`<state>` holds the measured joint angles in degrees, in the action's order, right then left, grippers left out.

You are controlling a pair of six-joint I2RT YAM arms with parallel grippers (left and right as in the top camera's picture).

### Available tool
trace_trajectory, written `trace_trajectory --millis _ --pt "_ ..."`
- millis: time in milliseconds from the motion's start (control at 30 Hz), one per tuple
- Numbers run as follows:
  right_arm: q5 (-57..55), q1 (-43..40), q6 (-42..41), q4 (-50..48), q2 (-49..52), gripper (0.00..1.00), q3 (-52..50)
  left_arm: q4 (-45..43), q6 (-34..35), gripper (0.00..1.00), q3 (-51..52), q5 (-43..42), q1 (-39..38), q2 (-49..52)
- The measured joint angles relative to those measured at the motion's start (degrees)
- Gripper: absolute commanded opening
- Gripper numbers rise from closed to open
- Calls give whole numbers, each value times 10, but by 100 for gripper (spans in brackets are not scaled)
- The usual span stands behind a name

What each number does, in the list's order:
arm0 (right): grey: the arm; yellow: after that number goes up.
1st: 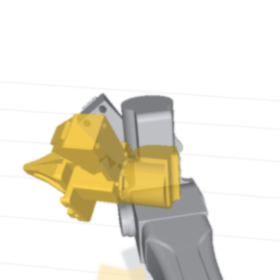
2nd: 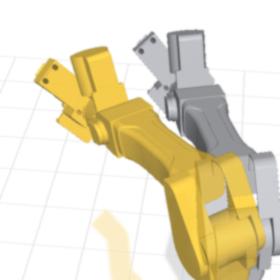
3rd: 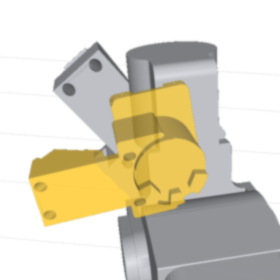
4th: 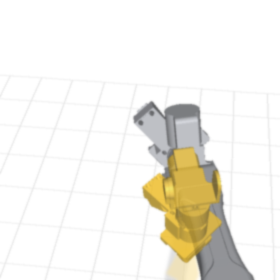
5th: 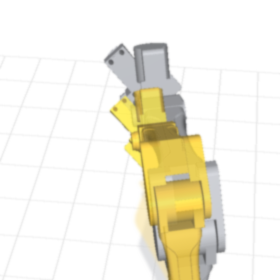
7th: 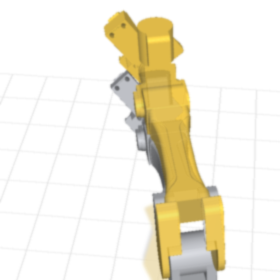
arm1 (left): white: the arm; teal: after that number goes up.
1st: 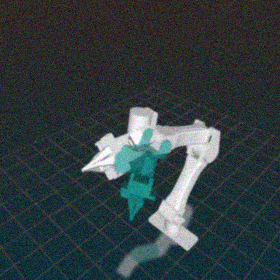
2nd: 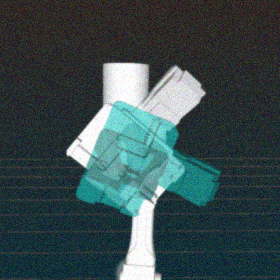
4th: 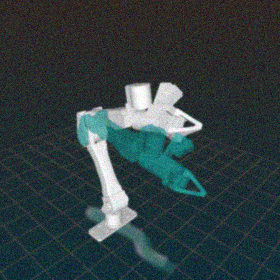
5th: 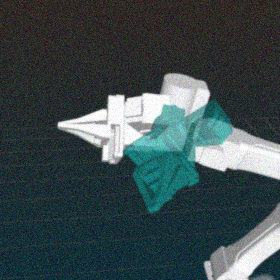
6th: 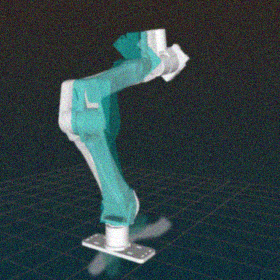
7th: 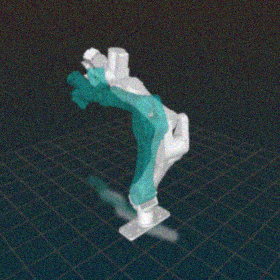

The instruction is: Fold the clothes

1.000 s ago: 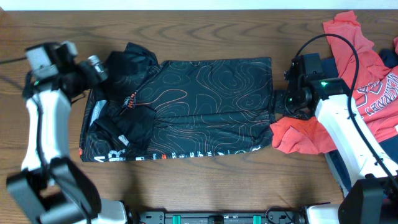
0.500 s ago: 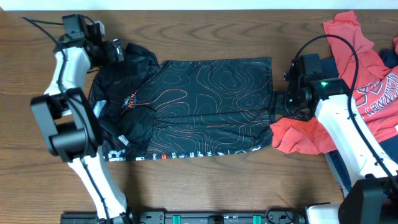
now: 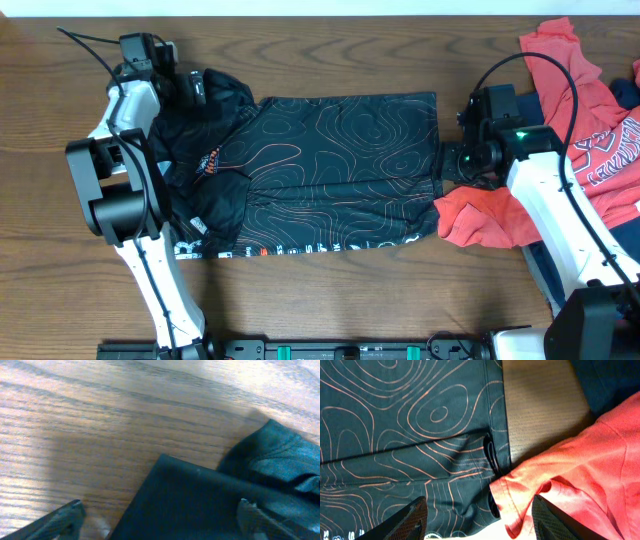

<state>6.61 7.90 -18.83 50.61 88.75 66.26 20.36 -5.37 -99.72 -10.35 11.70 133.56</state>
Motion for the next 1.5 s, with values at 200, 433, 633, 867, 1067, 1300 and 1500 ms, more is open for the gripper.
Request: trace_trajectory --millis 200,433,633,867,1067,1300,1500 --pt "0 0 0 -9 0 63 0 -3 -5 68 -1 -3 -21 2" --pt "0 0 0 -9 0 60 0 -3 -4 41 -1 -9 -40 3" --pt "0 0 2 -17 0 52 0 10 -2 15 -3 -8 -37 3" --pt "0 0 17 -21 2 56 0 43 24 9 -8 -11 -35 1" --pt "0 0 40 -26 59 57 23 99 39 9 -8 -13 -33 -15" --pt "-3 0 49 -144 177 58 138 131 59 8 -8 -13 -29 -71" --pt "-7 0 44 -266 275 61 179 166 94 6 -8 -13 -29 -88"
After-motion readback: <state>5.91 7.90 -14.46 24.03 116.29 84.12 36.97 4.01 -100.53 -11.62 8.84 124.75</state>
